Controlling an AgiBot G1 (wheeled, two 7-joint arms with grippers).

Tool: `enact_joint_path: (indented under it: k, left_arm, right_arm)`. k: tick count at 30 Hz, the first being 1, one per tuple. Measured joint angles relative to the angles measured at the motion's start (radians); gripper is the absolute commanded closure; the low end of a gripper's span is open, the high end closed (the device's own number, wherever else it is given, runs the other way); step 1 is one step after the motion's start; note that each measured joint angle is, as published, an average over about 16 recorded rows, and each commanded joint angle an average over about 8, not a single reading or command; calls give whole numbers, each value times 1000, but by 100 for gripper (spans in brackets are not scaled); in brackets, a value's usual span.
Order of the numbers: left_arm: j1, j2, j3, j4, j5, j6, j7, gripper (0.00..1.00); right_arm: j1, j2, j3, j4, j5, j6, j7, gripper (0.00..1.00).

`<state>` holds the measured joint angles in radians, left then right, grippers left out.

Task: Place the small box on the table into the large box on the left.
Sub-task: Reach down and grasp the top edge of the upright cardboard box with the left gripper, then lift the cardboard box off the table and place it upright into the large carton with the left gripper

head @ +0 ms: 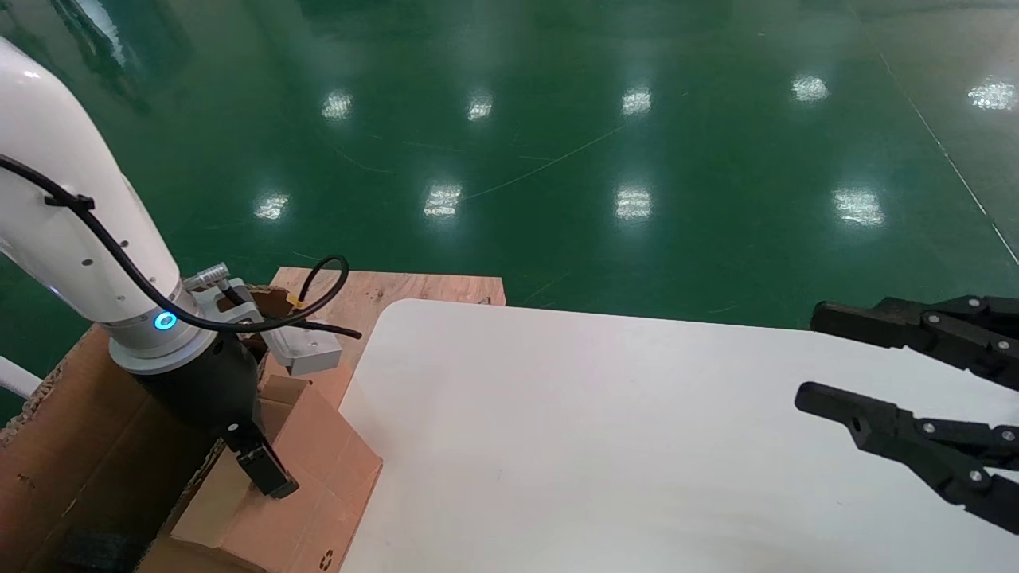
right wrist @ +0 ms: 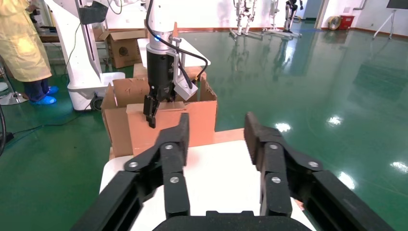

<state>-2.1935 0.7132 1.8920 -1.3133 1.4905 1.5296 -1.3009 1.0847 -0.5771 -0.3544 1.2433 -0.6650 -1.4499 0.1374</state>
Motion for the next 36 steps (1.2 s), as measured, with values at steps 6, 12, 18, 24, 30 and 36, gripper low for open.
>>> enact_joint_path:
  k: [6, 12, 18, 24, 30, 36]
  left_arm:
    - [0, 0, 0, 0, 1, 0, 0, 100]
    - [-1, 0, -1, 0, 1, 0, -1, 100]
    - [-1, 1, 0, 1, 0, 0, 0, 100]
    - [-2, 3, 2, 2, 2, -4, -1, 100]
    - [-6, 4, 4, 0, 5, -10, -5, 100]
    - [-11, 5, 6, -4, 9, -15, -12, 100]
  right_arm:
    - [0, 0, 0, 0, 0, 0, 0, 0]
    - [0, 0, 0, 0, 0, 0, 0, 0]
    - [0, 0, 0, 0, -1, 0, 0, 0]
    - [2, 1, -1, 2, -4, -2, -2, 0]
    - [4, 4, 0, 3, -8, -2, -4, 0]
    - [1, 9, 2, 5, -7, 3, -3, 4]
